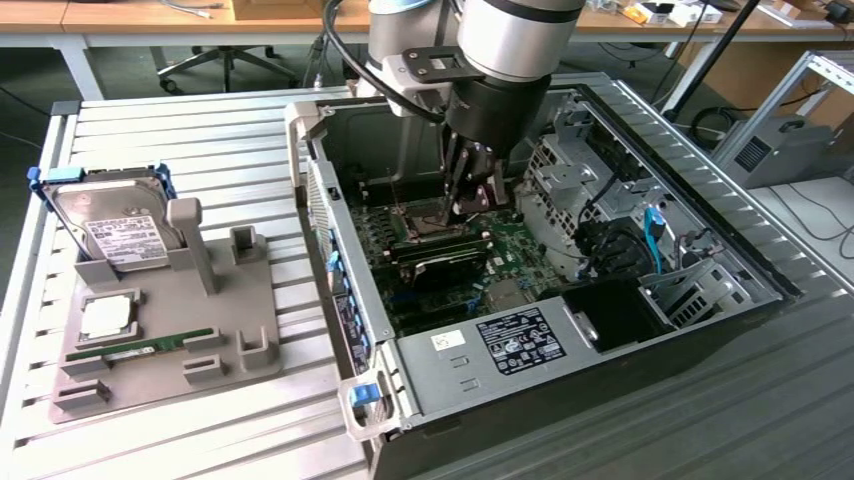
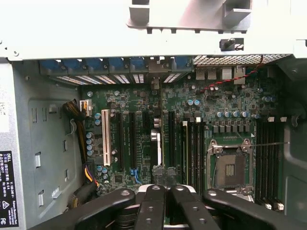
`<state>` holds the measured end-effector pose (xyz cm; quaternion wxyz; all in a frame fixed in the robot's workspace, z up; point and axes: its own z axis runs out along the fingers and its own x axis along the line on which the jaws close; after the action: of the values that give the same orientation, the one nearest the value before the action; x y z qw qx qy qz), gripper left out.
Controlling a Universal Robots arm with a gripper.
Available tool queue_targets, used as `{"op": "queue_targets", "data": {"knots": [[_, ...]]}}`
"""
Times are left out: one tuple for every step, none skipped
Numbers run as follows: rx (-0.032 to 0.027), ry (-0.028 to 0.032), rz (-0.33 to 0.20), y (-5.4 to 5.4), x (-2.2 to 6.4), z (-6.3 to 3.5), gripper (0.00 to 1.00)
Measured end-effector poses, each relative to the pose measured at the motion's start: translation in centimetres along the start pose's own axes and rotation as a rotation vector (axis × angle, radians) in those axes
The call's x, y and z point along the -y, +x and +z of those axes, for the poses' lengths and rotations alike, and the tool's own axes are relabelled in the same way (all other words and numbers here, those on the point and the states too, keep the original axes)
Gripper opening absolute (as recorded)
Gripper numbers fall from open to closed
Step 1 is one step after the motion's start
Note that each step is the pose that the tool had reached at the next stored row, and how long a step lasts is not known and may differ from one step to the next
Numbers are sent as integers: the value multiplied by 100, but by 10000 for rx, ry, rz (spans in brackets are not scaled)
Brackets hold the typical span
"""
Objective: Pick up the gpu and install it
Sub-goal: 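Press down on the gpu until it lock into place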
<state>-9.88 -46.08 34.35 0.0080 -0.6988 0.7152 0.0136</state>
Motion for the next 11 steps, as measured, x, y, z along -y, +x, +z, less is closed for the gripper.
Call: {"op": "queue_targets", "data": {"knots": [[0, 1, 0, 0, 0, 0, 11], [0, 0, 0, 0, 0, 0, 11], [-1, 0, 0, 0, 0, 0, 11], [1, 1, 0, 0, 0, 6, 11], [0, 1, 0, 1, 0, 17, 11], [-1, 0, 0, 1, 0, 29, 11], [-1, 0, 0, 2, 0, 48, 11], [-1, 0, 0, 4, 0, 131, 11], [0, 1, 0, 7, 0, 223, 11], [-1, 0, 1, 9, 0, 289, 11], [-8, 0, 0, 0, -23, 289, 11]]}}
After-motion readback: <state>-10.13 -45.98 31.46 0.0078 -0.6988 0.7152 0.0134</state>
